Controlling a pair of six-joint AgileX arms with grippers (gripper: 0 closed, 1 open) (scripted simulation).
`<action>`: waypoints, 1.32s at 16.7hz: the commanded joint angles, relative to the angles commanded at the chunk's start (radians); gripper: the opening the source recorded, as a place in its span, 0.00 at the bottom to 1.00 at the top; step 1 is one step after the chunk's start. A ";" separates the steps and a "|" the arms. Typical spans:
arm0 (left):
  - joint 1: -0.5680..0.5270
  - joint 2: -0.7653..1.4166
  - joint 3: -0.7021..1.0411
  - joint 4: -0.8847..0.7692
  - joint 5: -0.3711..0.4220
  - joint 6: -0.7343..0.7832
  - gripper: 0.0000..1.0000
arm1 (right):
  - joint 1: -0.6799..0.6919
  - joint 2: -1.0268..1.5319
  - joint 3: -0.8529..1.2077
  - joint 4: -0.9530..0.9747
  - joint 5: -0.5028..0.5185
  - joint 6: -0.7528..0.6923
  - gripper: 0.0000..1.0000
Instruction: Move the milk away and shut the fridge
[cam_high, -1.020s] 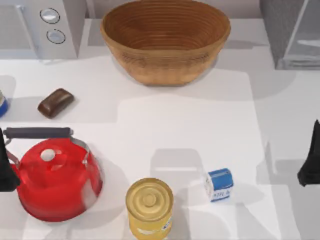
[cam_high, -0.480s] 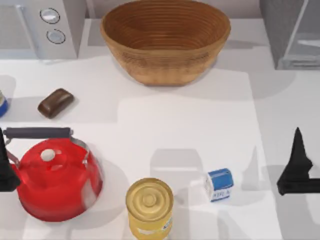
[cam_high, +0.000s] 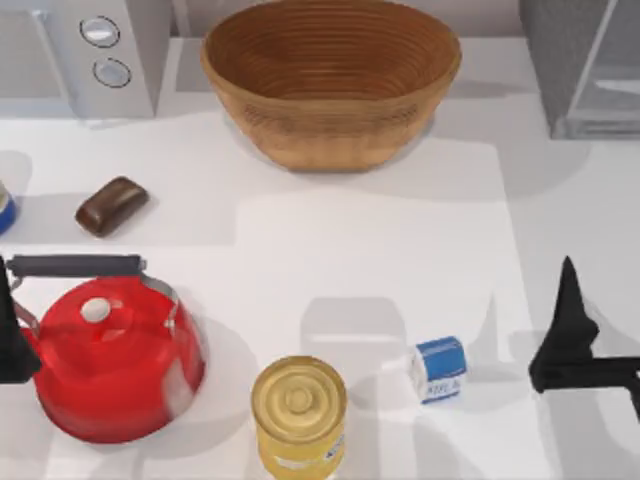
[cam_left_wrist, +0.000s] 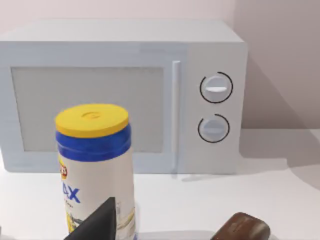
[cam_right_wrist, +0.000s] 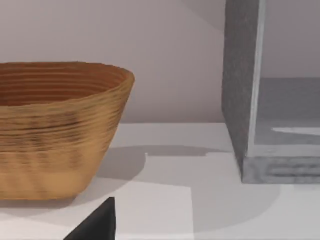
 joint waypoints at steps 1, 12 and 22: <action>0.000 0.000 0.000 0.000 0.000 0.000 1.00 | 0.016 0.053 0.007 0.036 0.003 0.014 1.00; 0.000 0.000 0.000 0.000 0.000 0.000 1.00 | 0.206 0.820 0.086 0.500 0.018 0.190 1.00; 0.000 0.000 0.000 0.000 0.000 0.000 1.00 | 0.254 1.057 0.100 0.626 0.008 0.239 1.00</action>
